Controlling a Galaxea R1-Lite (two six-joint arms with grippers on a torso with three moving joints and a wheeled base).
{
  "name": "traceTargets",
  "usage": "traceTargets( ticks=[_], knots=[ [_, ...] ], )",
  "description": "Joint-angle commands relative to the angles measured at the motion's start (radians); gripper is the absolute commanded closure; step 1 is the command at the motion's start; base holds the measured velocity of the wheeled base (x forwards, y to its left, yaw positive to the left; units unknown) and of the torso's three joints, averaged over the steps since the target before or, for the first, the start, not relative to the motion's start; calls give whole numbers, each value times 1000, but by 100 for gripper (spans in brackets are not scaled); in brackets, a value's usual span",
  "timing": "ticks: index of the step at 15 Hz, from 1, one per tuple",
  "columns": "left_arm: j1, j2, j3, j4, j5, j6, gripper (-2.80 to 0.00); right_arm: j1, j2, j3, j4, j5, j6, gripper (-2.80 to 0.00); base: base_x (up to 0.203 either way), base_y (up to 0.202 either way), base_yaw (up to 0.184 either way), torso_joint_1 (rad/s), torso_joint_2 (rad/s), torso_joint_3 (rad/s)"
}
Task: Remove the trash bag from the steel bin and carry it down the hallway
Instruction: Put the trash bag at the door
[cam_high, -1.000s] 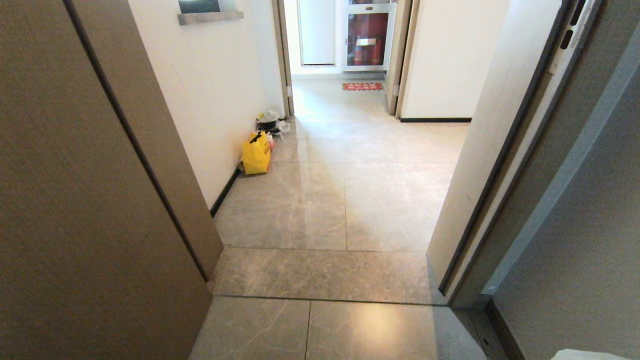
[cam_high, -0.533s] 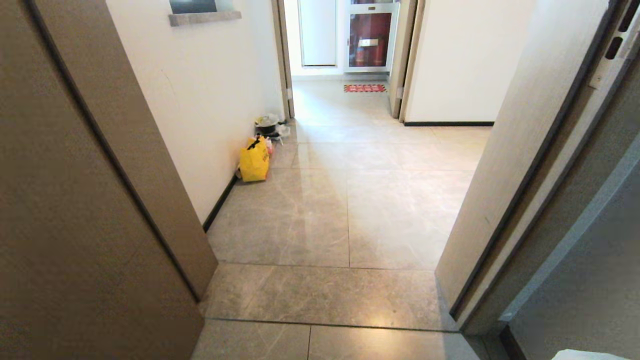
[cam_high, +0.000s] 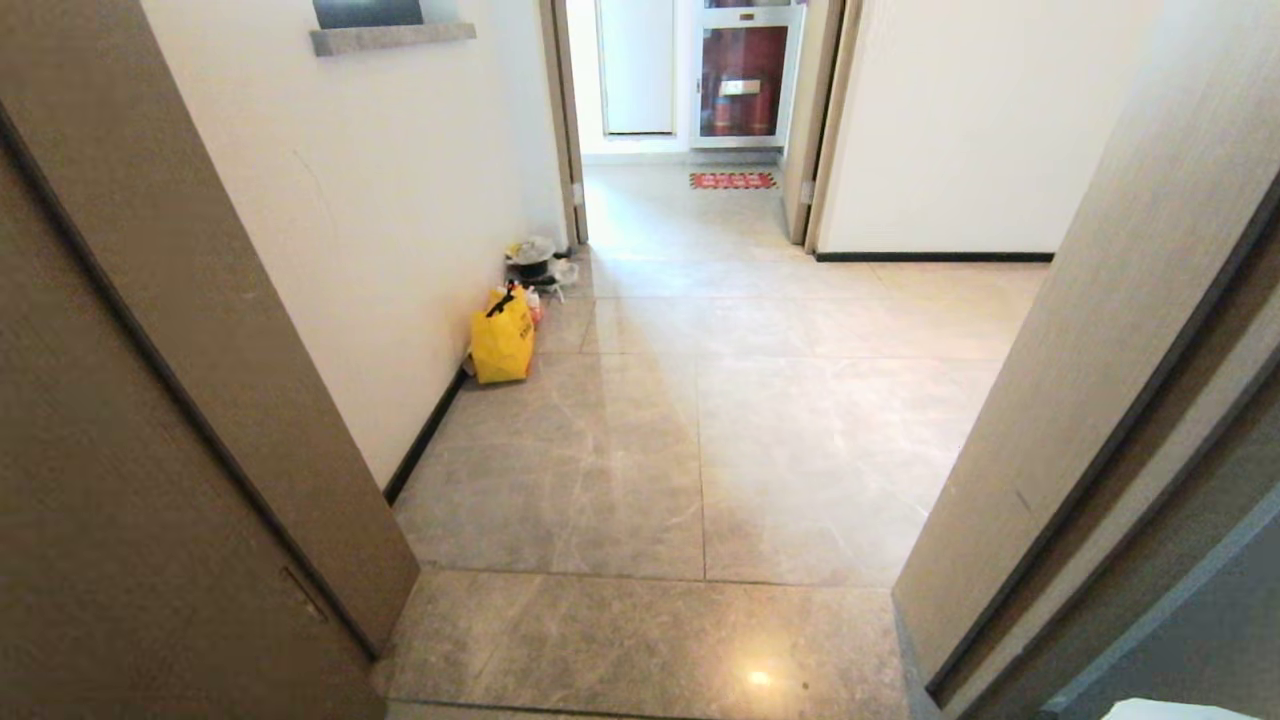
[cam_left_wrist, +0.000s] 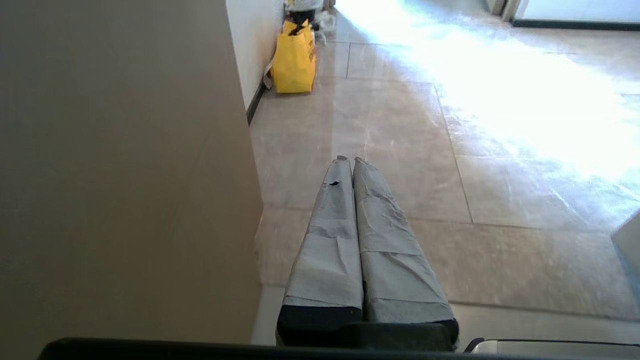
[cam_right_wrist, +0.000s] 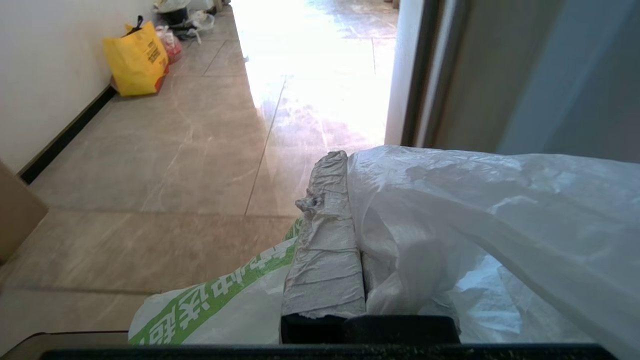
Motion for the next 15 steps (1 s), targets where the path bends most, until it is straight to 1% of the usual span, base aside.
traceTargets(
  ticks=[1,15],
  knots=[
    [0,2,0,0,1,0,0,0,1,0,0,0,-1,0,194,0,2,-2,7,2],
    [0,0,0,0,1,0,0,0,1,0,0,0,-1,0,193,0,1,2,1,2]
  ],
)
